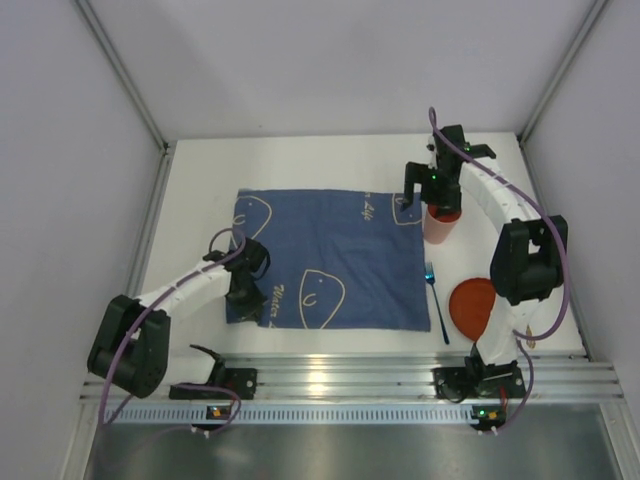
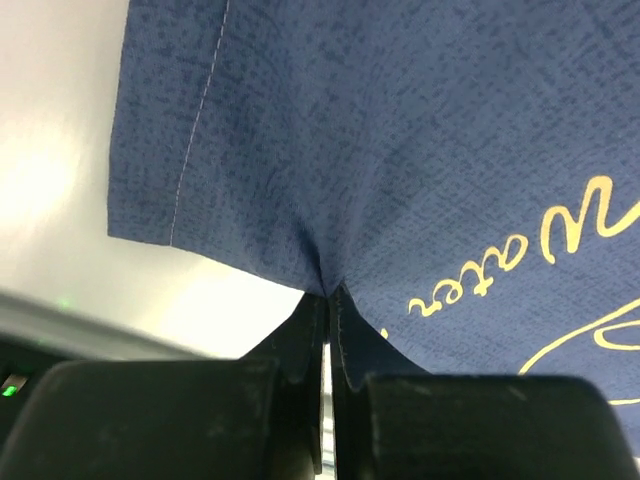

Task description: Set the dinner table for one person

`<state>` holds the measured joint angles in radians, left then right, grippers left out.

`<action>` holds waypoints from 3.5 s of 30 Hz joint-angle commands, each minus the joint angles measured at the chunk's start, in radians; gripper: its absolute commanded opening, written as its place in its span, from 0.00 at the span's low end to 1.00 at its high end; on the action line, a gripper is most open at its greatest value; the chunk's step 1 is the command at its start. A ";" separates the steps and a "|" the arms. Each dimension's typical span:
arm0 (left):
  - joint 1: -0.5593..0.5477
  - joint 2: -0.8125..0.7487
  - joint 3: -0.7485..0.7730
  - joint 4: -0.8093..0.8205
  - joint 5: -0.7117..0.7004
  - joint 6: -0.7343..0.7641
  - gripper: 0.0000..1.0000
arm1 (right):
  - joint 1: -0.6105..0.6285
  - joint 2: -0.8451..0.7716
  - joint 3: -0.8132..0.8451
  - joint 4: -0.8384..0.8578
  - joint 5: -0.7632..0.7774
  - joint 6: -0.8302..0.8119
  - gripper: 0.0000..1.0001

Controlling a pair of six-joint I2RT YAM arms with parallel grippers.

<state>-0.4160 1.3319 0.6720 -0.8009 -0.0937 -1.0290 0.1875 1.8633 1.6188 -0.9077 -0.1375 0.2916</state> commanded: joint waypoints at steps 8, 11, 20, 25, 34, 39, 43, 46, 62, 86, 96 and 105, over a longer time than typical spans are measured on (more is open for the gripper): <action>-0.020 -0.177 -0.032 -0.187 -0.004 -0.052 0.98 | 0.013 0.042 0.041 0.035 0.024 0.007 0.97; -0.020 -0.155 -0.028 -0.182 -0.011 -0.049 0.98 | 0.023 0.039 0.026 0.038 0.053 0.001 0.72; -0.020 -0.062 0.047 -0.107 -0.012 0.001 0.98 | 0.076 0.050 0.096 -0.066 0.278 -0.025 0.00; -0.018 0.025 0.172 -0.080 -0.031 0.047 0.98 | 0.145 0.074 0.341 -0.221 0.409 -0.023 0.00; -0.020 0.231 0.362 -0.054 -0.038 0.178 0.98 | 0.277 0.201 0.599 -0.329 0.377 0.030 0.00; -0.020 0.253 0.386 -0.046 -0.024 0.202 0.98 | 0.293 0.287 0.558 -0.283 0.369 0.035 0.00; -0.020 0.247 0.388 -0.054 -0.026 0.222 0.98 | 0.294 0.355 0.553 -0.264 0.360 0.037 0.00; -0.018 0.228 0.379 -0.058 -0.034 0.236 0.98 | 0.296 0.370 0.536 -0.254 0.363 0.037 0.00; -0.107 0.211 0.512 -0.098 -0.194 0.303 0.98 | 0.296 0.156 0.520 -0.332 0.420 0.003 0.78; -0.535 0.658 1.138 -0.041 0.003 0.316 0.95 | -0.049 -0.892 -0.763 -0.208 0.020 0.187 1.00; -0.552 0.480 0.911 -0.041 -0.086 0.256 0.93 | -0.063 -0.706 -0.791 -0.031 0.065 0.184 0.73; -0.550 0.345 0.784 -0.067 -0.176 0.237 0.93 | -0.068 -0.509 -0.783 0.072 0.128 0.205 0.64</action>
<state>-0.9638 1.7370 1.4796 -0.8562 -0.2108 -0.7795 0.1341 1.2949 0.7952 -0.9119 -0.0395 0.4763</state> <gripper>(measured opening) 0.932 0.654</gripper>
